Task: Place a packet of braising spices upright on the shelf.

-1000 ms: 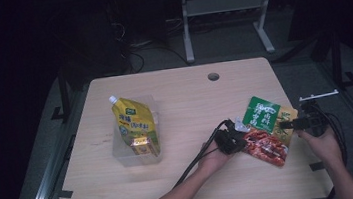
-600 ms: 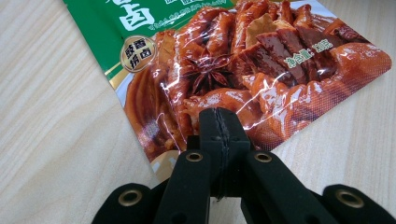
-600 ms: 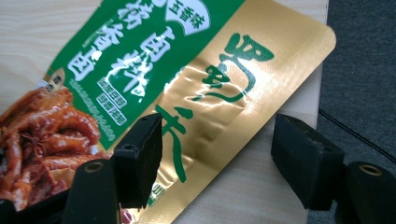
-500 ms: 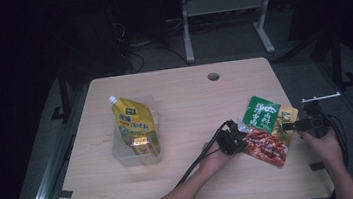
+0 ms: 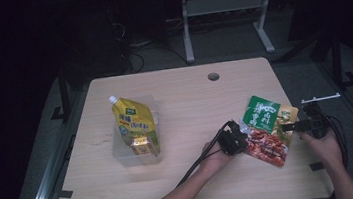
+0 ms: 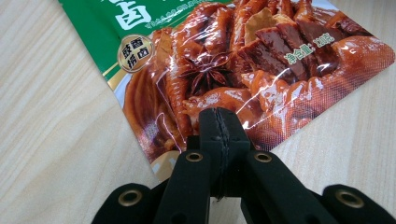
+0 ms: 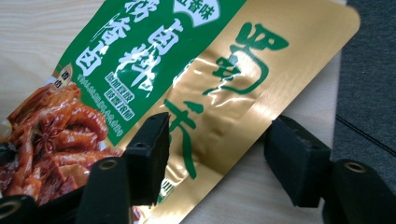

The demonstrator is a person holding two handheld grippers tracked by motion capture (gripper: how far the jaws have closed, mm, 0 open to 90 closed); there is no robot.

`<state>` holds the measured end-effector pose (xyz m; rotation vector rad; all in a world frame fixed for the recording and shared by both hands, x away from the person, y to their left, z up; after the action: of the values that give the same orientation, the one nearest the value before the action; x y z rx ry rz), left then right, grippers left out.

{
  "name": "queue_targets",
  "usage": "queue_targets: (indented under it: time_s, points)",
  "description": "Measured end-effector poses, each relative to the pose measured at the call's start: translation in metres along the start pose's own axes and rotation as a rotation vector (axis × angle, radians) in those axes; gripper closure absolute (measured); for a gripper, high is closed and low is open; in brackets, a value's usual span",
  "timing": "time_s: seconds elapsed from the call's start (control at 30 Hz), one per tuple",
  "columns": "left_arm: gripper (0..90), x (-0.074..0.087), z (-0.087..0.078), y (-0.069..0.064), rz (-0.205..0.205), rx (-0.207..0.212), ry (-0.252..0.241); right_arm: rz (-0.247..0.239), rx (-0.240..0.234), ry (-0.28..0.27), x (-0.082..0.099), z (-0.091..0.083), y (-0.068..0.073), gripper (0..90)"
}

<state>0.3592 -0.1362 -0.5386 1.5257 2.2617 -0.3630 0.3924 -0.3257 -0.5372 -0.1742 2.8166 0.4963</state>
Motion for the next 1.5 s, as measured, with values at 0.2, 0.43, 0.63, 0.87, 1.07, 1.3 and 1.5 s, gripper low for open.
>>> queue_targets:
  time_s: [0.2, 0.43, 0.63, 0.87, 1.07, 1.3, 1.5]
  points:
    - [89.6, 0.000, 0.000, 0.000, -0.003, 0.010, 0.003, -0.040, -0.039, 0.010, 0.000, 0.000, 0.011, 47.5]
    - [89.6, 0.000, 0.001, 0.000, 0.004, 0.007, 0.003, -0.071, -0.077, 0.021, -0.002, 0.000, 0.020, 56.4]
    - [89.6, 0.000, 0.000, 0.000, 0.002, 0.006, 0.005, -0.051, -0.078, 0.045, -0.002, 0.005, 0.020, 61.2]
    - [89.5, 0.000, 0.001, 0.000, 0.001, 0.007, 0.002, -0.064, -0.115, 0.063, 0.000, 0.010, 0.024, 68.2]
    - [89.5, 0.000, 0.001, 0.001, 0.001, 0.006, 0.003, -0.074, -0.146, 0.088, -0.001, 0.014, 0.031, 75.6]
    - [88.3, 0.000, 0.000, 0.000, 0.003, 0.006, 0.004, -0.067, -0.178, 0.093, -0.002, 0.016, 0.035, 85.1]
    - [77.0, 0.002, -0.005, -0.001, -0.020, 0.034, -0.010, -0.131, -0.169, 0.063, -0.004, 0.006, 0.044, 90.0]
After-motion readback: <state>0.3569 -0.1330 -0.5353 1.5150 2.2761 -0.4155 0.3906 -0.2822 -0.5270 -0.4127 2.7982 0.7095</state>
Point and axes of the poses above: each handheld gripper's, and its own axes: z roughly forward along the jaws, x roughly out of its underside, y roughly to its left, the point moved 10 cm from there along z, roughly forward along the jaws, and after that the axes turned 13 degrees about y, right-handed, at the moved point
